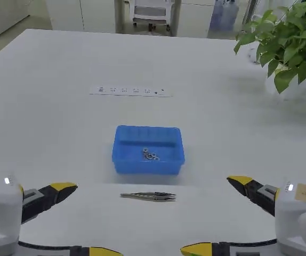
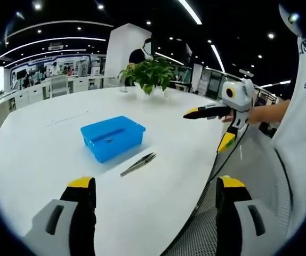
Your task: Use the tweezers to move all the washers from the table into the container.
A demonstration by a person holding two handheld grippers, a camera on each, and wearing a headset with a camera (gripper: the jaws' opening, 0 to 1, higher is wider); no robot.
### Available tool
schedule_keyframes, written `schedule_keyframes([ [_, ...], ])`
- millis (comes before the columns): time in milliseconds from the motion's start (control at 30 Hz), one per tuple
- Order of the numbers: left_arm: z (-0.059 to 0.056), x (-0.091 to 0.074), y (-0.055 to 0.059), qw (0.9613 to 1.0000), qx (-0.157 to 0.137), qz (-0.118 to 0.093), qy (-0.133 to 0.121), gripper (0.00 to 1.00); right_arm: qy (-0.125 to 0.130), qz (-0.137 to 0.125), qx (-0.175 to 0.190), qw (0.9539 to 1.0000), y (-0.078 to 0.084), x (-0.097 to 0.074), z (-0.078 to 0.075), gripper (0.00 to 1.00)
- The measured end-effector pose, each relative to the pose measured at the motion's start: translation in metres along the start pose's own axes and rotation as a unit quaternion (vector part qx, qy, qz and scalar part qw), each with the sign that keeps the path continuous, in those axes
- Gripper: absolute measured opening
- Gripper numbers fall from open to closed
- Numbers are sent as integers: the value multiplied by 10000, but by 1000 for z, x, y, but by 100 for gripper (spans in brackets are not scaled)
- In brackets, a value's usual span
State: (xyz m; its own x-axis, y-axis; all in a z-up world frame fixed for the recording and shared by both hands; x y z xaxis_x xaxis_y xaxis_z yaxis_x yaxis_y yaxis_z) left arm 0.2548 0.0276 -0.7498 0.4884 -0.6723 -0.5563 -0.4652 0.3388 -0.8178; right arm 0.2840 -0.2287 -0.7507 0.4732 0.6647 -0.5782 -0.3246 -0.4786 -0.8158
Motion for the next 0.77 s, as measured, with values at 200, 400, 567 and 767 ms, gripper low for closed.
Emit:
schedule_keyframes([
  [200,-2,-1,5,9999,-15,77,-80,98,12,-29,40,10000,-1,0,5,100],
  [400,-4,0,4,9999,62,120,14,98,30,-21,-27,10000,-4,-1,4,100],
  [567,-6,1,5,9997,158,174,60,96,57,-4,-53,10000,-4,-3,0,100],
  [767,-7,-3,-1,10000,36,-11,20,95,42,60,-32,10000,-2,-4,0,100],
])
Point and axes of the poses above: the centre of the closed fingertips' face, and the gripper's own axes: x roughly forward along the fingers, z roughly to its left, y roughly out of its underside, the point moved 7 cm from there along -x, roughly backward along the fingers, and after that the axes turned 7 degrees about z, right-handed, at the moved point
